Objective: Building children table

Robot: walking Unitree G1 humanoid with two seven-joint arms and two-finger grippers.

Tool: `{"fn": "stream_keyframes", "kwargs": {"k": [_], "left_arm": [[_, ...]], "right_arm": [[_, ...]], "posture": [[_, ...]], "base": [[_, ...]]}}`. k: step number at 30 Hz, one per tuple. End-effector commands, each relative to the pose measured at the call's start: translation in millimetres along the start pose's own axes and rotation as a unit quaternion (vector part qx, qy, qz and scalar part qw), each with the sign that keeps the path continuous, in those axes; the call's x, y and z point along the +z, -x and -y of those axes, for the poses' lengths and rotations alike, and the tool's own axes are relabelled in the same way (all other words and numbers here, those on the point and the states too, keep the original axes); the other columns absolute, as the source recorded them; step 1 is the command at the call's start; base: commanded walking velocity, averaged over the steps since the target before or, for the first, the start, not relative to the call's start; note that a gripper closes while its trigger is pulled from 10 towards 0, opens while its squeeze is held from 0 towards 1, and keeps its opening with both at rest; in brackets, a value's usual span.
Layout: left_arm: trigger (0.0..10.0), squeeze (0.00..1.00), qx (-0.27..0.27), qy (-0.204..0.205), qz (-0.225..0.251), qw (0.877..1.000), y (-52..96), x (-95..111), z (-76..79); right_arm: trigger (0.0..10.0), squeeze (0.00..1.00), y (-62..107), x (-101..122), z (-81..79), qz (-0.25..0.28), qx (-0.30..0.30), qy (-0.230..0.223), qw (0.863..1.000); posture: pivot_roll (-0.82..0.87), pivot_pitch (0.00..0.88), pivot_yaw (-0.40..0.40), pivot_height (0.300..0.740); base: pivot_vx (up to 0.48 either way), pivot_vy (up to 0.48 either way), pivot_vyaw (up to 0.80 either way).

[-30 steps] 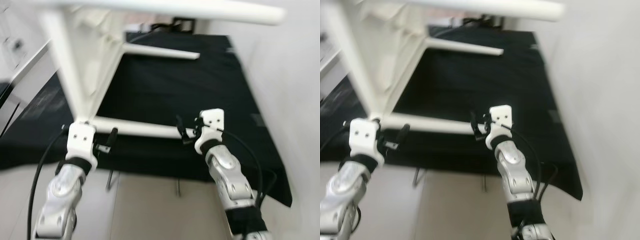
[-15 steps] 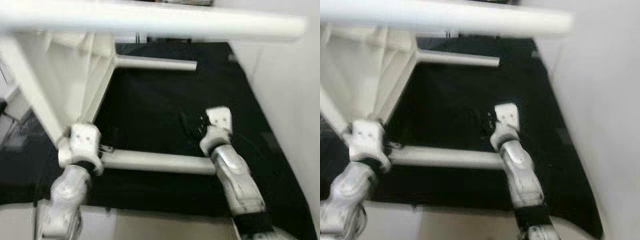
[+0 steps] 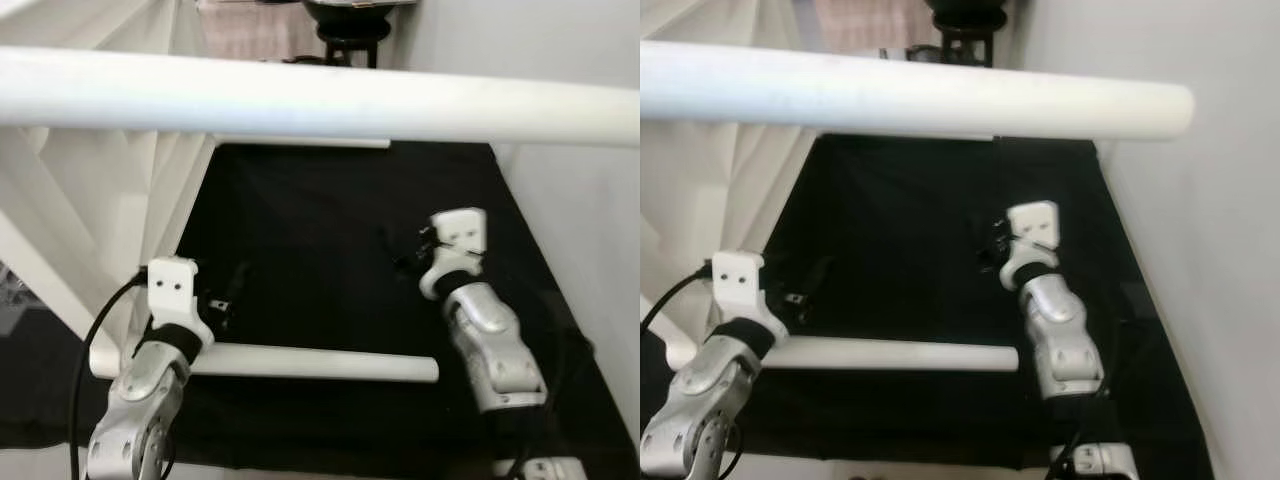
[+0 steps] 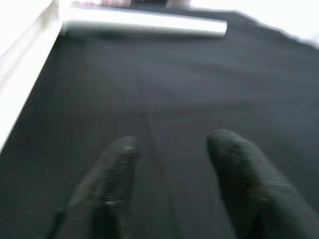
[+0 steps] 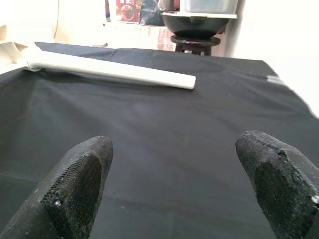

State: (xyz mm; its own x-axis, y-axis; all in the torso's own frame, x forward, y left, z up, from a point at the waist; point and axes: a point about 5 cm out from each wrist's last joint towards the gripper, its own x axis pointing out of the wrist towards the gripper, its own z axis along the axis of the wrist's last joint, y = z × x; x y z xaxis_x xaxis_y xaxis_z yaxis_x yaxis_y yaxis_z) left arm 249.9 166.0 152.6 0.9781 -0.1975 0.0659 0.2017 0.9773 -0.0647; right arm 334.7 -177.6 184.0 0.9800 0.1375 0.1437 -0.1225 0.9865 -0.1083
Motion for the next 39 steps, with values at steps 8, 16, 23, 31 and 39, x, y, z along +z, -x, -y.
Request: {"fn": "stream_keyframes", "kwargs": {"k": [8,16,23,31,39], "left_arm": [[0.0,0.0,-0.033,-0.02,-0.006,0.999,10.0,-1,13.6],[0.0,0.0,-0.051,-0.056,0.015,0.997,6.7,12,20.1],[0.0,0.0,0.009,-0.023,0.004,1.0,14.4,4,5.6],[10.0,0.0,0.042,-0.038,-0.024,0.998,20.0,-6,-5.8],[10.0,0.0,-0.006,-0.065,-0.034,0.997,18.8,-6,9.0]], "right_arm": [[10.0,0.0,7.2,-5,1.3,-0.013,0.003,0.0,1.0],[10.0,0.0,3.3,-4,-2.7,-0.011,0.007,0.001,1.0],[10.0,0.0,6.5,-4,1.3,-0.013,0.0,0.004,1.0],[10.0,0.0,11.5,-2,5.2,-0.007,0.006,0.012,1.0],[10.0,0.0,10.5,-4,2.3,-0.011,0.009,0.012,1.0]], "posture": [[0.04,0.187,-0.036,0.74],[0.04,0.187,-0.03,0.74],[0.04,0.192,-0.026,0.74],[0.04,0.193,-0.025,0.74],[0.04,0.188,-0.031,0.74]], "base": [[0.0,0.0,0.0],[0.0,0.0,0.0],[0.0,0.0,0.0],[0.0,0.0,0.0],[0.0,0.0,0.0]]}}
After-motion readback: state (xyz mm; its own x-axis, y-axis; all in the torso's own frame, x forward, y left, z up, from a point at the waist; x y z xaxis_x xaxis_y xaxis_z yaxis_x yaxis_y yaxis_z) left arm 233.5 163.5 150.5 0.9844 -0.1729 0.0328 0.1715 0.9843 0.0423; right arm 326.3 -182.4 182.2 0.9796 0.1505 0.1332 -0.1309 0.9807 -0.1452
